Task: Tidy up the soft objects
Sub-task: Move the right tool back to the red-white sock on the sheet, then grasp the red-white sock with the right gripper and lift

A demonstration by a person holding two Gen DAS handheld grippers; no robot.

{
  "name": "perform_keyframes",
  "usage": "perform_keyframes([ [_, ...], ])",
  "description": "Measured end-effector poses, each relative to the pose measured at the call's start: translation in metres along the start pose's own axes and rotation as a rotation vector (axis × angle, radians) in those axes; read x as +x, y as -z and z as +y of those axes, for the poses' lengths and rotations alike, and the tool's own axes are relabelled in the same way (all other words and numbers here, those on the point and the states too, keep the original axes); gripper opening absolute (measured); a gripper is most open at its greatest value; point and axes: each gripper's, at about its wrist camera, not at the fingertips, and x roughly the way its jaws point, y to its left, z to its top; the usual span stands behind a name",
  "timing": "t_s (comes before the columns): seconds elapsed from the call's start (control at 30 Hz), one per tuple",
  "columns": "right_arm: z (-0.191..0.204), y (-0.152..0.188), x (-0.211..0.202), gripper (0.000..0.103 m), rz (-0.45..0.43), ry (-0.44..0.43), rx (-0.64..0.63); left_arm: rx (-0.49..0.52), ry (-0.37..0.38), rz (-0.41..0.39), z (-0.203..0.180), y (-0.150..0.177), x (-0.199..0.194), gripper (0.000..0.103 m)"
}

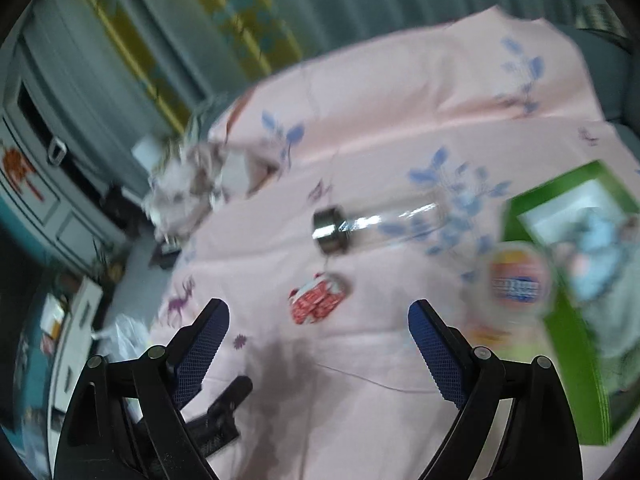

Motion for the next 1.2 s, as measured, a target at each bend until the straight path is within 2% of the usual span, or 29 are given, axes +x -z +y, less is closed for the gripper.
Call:
perform_keyframes([
  [0.03,0.006,-0.006,0.028,0.093,0.062,0.008,-0.007,0.003,-0.006,0.009,0.001,-0.001,0.001,0.099],
  [0.13,0.015,-0.014,0.076,0.091,0.168,0.037,-0.02,-0.031,0.006,0.024,0.009,-0.004,0.002,0.099],
  [0.3,0.013,-0.025,0.133,0.088,0.218,0.117,-0.005,-0.09,0.01,0.029,0.021,-0.01,0.003,0.099],
  [0.33,0.011,-0.025,0.142,0.082,0.238,0.133,-0.001,-0.098,0.009,0.032,0.023,-0.011,0.004,0.099],
  [0.43,0.005,-0.023,0.154,0.074,0.27,0.122,0.013,-0.121,0.018,0.044,0.028,-0.013,0.005,0.099],
  [0.57,-0.002,-0.02,0.163,0.052,0.266,0.133,0.019,-0.129,0.042,0.057,0.027,-0.014,0.005,0.099],
  [0.77,-0.005,-0.013,0.143,0.036,0.241,0.07,0.038,-0.109,0.035,0.066,0.024,-0.013,0.009,0.099],
  [0.87,-0.003,-0.007,0.13,0.036,0.242,0.028,0.049,-0.084,0.036,0.081,0.02,-0.01,0.012,0.099],
  [1.03,-0.006,0.019,0.087,0.036,0.215,0.023,0.075,-0.074,0.07,0.115,0.016,-0.005,0.013,0.099],
  [1.1,-0.012,0.031,0.071,0.036,0.2,0.061,0.107,-0.065,0.078,0.133,0.013,0.0,0.011,0.097],
  [1.2,-0.023,0.048,0.054,0.036,0.196,0.077,0.151,-0.044,0.142,0.164,0.003,0.006,0.01,0.097],
])
